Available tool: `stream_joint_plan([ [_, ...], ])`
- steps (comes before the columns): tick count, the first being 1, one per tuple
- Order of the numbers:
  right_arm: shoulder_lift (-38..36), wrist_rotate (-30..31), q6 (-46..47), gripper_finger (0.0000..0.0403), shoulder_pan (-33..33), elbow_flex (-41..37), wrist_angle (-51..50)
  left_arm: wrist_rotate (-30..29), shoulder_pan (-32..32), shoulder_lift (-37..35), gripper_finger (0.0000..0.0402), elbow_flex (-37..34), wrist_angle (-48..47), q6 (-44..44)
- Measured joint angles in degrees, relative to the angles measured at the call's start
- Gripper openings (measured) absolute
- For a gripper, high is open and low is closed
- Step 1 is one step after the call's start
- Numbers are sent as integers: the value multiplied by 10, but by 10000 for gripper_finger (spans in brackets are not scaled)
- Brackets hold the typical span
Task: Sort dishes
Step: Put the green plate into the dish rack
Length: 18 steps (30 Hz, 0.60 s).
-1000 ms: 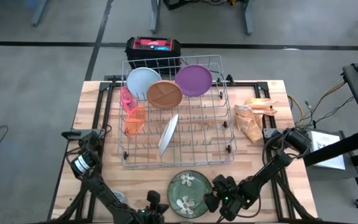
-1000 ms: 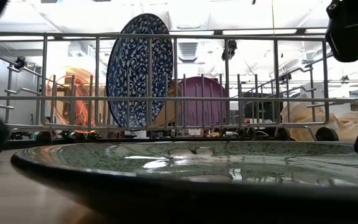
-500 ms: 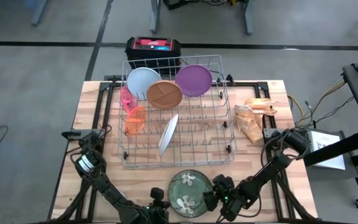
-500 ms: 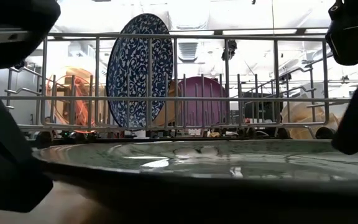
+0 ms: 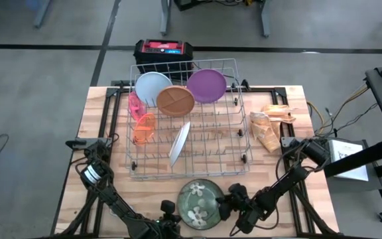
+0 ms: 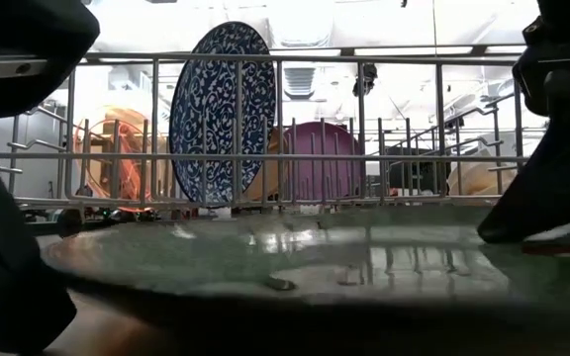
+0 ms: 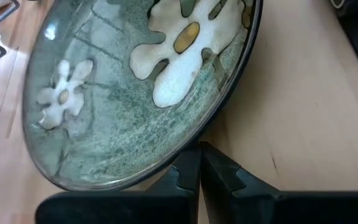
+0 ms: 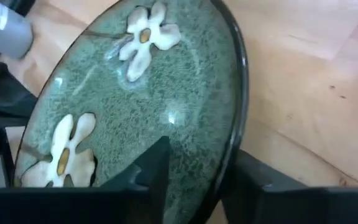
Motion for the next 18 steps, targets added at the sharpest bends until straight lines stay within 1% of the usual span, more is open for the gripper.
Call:
stream_joint_plan([
  [4, 7, 34, 27, 29, 3, -2, 4, 0, 0, 0, 0, 0, 1, 0],
  [9, -9, 62, 25, 20, 11, -5, -5, 0, 0, -1, 0, 0, 2, 2],
  [12, -30, 72, -9, 7, 16, -5, -13, 1, -4, -6, 0, -1, 0, 2],
  [18, -79, 78, -104, 4, 21, -3, -21, -13, -26, -24, 0, 1, -14, 7],
])
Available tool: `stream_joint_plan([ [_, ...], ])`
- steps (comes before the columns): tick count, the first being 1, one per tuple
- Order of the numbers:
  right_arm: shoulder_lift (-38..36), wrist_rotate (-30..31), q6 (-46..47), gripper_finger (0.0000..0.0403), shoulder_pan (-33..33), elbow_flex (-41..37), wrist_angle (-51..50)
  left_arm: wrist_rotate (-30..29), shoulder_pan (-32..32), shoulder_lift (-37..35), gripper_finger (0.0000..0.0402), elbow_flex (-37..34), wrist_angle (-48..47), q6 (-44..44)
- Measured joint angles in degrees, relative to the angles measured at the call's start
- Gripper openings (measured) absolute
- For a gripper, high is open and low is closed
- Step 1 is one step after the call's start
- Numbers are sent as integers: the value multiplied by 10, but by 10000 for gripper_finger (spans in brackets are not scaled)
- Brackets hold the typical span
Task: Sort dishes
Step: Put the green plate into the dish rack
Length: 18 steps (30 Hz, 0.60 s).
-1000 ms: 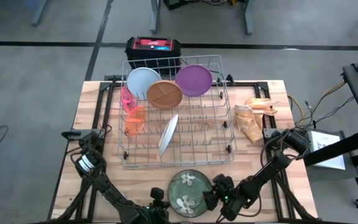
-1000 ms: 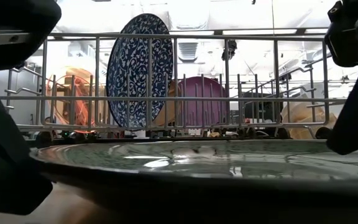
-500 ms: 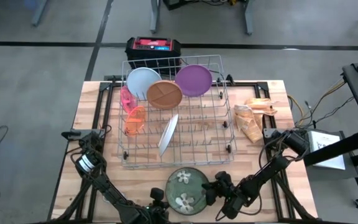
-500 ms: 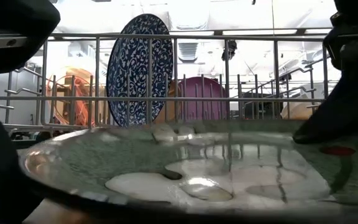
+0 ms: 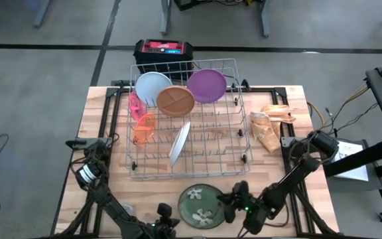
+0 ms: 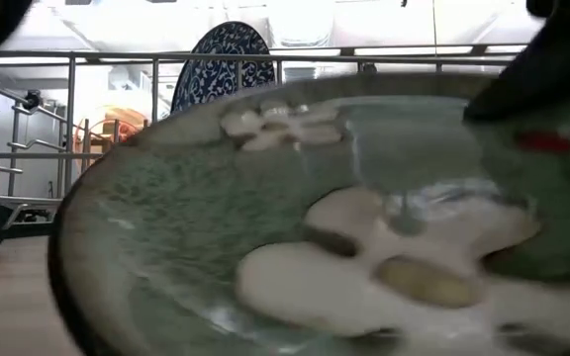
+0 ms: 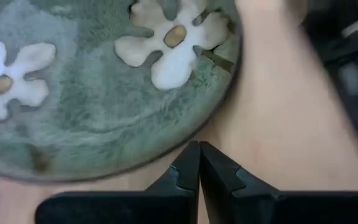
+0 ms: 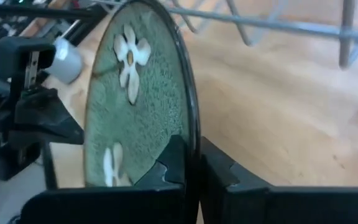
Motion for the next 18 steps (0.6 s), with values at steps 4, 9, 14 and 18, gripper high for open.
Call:
stream_joint_plan([
  [4, -37, -1, -59, 1, 0, -1, -12, 0, -11, -3, 0, 12, -22, -3],
  [9, -84, 20, -88, 0, -3, -2, -42, -21, -18, -5, 0, 36, -55, -11],
  [14, -113, 38, -119, 0, -7, -1, -63, -22, -19, -5, 0, 46, -81, -24],
  [18, -151, 47, -183, 0, -6, 5, -64, -22, -33, -19, 0, 49, -113, -29],
])
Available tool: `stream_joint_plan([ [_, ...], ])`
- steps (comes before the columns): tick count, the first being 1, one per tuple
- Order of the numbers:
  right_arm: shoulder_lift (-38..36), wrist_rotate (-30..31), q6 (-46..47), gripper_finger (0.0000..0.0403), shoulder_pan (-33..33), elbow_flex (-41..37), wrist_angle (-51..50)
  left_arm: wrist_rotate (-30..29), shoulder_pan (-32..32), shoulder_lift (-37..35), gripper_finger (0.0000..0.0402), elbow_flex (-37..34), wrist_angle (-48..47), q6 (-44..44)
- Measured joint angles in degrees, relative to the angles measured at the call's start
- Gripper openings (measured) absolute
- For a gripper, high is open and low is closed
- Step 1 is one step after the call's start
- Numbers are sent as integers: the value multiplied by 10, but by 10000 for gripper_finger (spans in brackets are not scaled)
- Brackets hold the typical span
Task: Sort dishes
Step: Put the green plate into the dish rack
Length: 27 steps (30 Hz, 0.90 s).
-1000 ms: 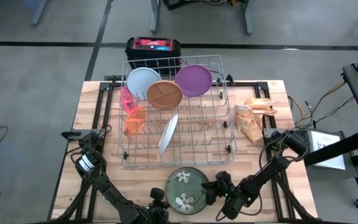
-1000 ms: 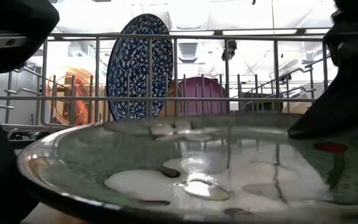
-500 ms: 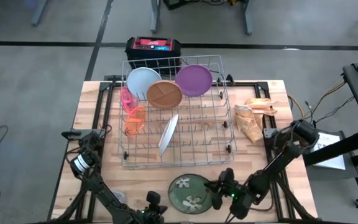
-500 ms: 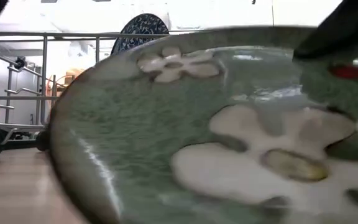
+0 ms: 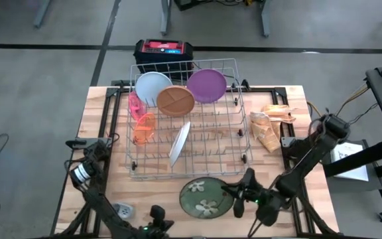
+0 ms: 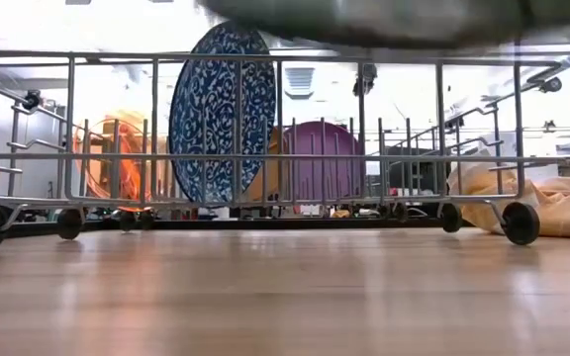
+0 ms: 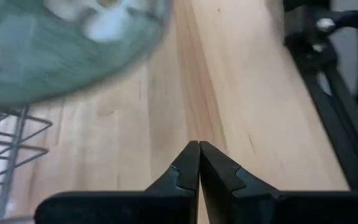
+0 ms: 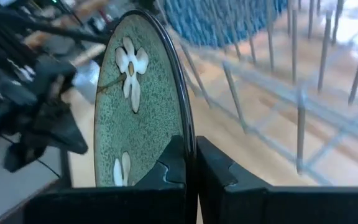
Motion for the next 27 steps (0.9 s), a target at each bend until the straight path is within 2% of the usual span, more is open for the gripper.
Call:
stream_joint_plan([
  [4, -57, 27, -78, 0, 0, 6, 2, -9, -20, -20, 0, 9, -56, -36],
  [10, -150, 54, -195, 0, -1, 9, 3, -14, -36, -34, 0, 17, -64, -49],
  [17, -244, 136, -333, 0, -2, 9, 4, -15, -37, -37, 0, 27, -118, -70],
  [22, -293, 239, -465, 0, -1, 9, 8, -15, -35, -50, 0, 27, -171, -100],
  [25, -312, 316, -520, 0, -6, 9, 8, -18, -30, -59, 0, 27, -199, -101],
  [27, -320, 347, -547, 0, -15, 10, 9, -33, -23, -66, 0, 27, -221, -106],
])
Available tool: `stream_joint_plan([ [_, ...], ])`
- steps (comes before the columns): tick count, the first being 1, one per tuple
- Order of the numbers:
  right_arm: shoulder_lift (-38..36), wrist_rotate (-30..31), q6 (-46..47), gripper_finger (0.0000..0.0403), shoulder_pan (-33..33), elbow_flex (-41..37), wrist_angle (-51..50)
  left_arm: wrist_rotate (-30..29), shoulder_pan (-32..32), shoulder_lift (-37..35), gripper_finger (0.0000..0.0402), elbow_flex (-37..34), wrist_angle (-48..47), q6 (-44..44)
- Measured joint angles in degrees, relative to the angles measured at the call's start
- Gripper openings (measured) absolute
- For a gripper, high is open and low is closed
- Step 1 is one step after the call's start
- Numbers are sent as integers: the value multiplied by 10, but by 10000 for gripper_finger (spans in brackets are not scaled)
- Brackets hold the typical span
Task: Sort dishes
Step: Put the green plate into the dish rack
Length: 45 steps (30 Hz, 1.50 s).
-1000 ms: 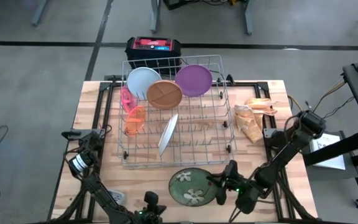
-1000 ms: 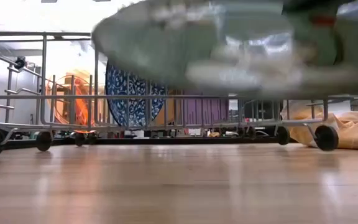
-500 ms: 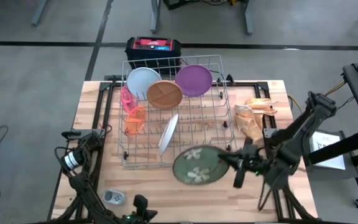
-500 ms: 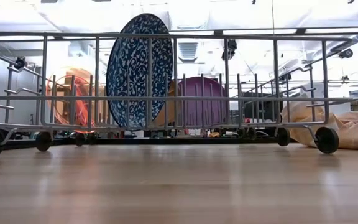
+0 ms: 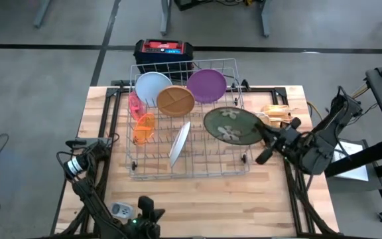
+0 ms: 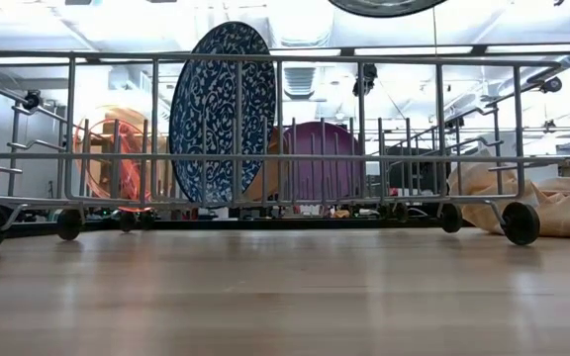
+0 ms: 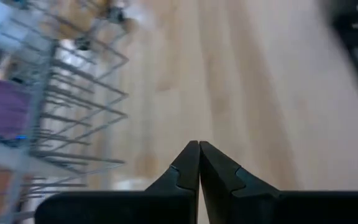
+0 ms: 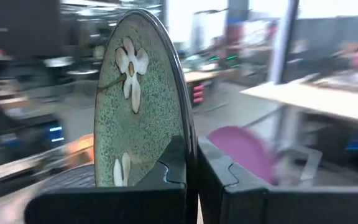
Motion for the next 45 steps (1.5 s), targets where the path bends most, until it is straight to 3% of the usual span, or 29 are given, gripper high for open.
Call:
stream_joint_plan([
  [10, 11, -11, -92, 0, -115, 0, 0, -28, 30, -22, 0, 0, -88, -43],
  [18, 47, -13, -77, 0, -174, -3, -1, -28, 49, -22, 0, 0, -153, -86],
  [22, 66, -83, -63, 0, -188, -2, -2, -36, 53, -22, 0, 0, -189, -115],
  [26, 63, -200, -218, 0, -205, -1, -1, -42, 53, -23, 0, 0, -213, -134],
  [34, -6, -240, -395, 0, -217, 44, -12, -43, 53, -24, 0, 0, -253, -173],
  [40, -44, -476, -646, 0, -231, 76, -172, -67, 54, -27, 0, 0, -253, -175],
  [45, -38, -504, -788, 0, -239, 73, -172, -81, 56, -32, 0, 0, -252, -174],
])
